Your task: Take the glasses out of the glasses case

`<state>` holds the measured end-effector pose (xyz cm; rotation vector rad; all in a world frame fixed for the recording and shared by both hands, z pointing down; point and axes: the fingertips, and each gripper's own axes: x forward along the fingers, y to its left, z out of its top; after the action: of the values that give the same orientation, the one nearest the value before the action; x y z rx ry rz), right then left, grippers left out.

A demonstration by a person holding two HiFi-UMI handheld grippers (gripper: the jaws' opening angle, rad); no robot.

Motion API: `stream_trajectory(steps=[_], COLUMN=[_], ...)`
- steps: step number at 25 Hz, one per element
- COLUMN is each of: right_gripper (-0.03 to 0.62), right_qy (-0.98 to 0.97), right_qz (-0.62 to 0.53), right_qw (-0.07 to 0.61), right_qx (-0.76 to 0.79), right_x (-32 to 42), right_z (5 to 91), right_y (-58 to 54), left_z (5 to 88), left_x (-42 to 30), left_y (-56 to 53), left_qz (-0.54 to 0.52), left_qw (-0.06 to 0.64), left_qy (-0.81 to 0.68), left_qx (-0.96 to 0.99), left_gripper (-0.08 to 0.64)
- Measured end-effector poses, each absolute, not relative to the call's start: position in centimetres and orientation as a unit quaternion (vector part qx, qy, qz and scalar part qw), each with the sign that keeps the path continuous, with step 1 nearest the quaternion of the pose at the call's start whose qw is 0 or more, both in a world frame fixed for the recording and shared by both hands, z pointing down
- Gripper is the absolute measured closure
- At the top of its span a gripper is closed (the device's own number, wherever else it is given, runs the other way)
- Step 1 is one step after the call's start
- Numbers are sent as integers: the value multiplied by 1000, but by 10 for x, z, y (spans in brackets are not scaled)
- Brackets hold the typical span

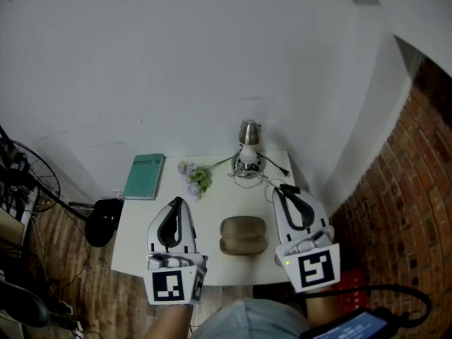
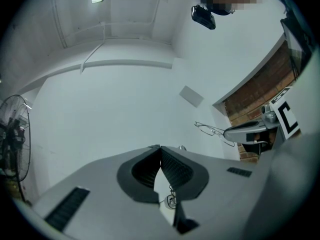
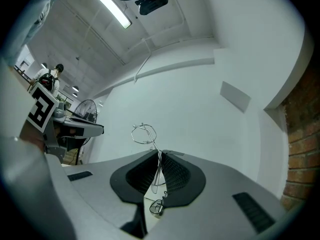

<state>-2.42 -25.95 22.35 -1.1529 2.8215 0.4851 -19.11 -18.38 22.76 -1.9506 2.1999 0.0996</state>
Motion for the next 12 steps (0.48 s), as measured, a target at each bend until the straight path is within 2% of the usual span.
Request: stream_trajectory(steps=[12], right_gripper=[552], right_qy=[914], right_qz=[154], right_qw=[29], right_qx=[-373], right_x=[-24], right_z=[224], right_y=[-260], left_z=[231], left_x=[-190], left_y=[-186], left_qz=[27], left_qw=[97], left_qy=[742], left_qx=[-662], left_gripper=[554])
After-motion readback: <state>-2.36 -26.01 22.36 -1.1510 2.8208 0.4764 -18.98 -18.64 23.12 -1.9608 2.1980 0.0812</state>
